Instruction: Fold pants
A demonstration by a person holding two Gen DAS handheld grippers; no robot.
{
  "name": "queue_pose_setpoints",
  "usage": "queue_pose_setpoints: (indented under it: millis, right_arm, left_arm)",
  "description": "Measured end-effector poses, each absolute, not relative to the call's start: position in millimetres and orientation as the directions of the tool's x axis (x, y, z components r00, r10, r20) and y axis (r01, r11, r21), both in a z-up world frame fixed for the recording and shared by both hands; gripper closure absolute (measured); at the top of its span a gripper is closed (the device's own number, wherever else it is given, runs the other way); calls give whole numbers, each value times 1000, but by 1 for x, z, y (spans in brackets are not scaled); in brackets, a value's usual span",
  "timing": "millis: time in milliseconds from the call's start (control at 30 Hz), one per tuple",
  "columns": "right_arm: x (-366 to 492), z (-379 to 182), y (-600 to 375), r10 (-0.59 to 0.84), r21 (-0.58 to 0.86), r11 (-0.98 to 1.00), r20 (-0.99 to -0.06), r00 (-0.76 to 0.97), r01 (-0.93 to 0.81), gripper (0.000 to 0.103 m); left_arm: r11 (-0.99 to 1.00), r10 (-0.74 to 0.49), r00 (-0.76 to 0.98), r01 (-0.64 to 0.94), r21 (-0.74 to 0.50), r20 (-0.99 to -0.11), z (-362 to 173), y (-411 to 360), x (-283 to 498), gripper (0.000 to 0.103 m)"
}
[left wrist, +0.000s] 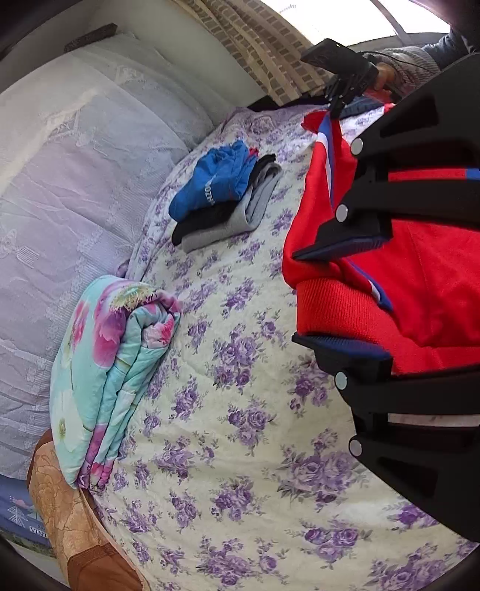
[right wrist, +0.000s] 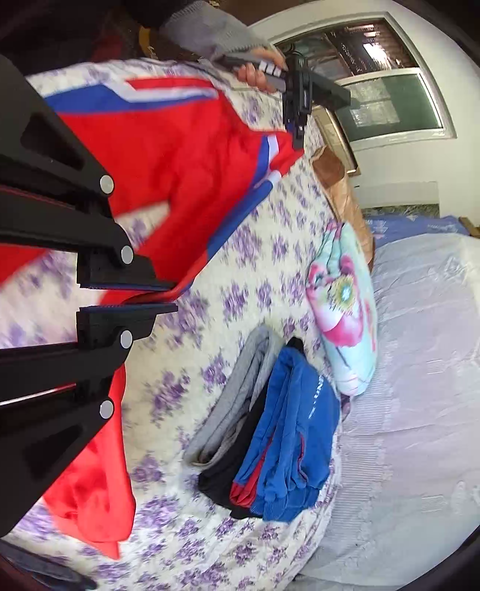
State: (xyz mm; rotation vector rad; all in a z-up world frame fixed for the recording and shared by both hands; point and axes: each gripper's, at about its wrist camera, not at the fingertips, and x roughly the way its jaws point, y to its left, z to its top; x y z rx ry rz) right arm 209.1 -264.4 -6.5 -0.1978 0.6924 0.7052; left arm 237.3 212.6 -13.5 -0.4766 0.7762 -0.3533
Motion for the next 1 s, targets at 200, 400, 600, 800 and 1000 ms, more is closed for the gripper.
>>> queue_pose_setpoints:
  millis: [200, 400, 600, 800, 1000]
  right_arm:
    - [112, -13, -262, 538, 59, 747, -638, 550, -662, 97]
    - [44, -41, -261, 574, 128, 736, -639, 512, -665, 97]
    - [15, -68, -255, 576, 151, 735, -653, 491, -661, 97]
    - [7, -77, -250, 555, 132, 744, -667, 497, -655, 96]
    - [11, -88, -251, 574, 190, 750, -663, 481, -633, 63]
  left_arm:
    - [825, -495, 678, 168, -540, -544, -12, 213, 170, 66]
    - [862, -440, 676, 133, -489, -591, -32, 211, 105, 62]
    - [853, -381, 683, 0, -522, -623, -58, 232, 72, 44]
    - [803, -446, 699, 37, -595, -559, -46, 224, 58, 22]
    - [756, -479, 646, -40, -653, -594, -65, 211, 93, 25]
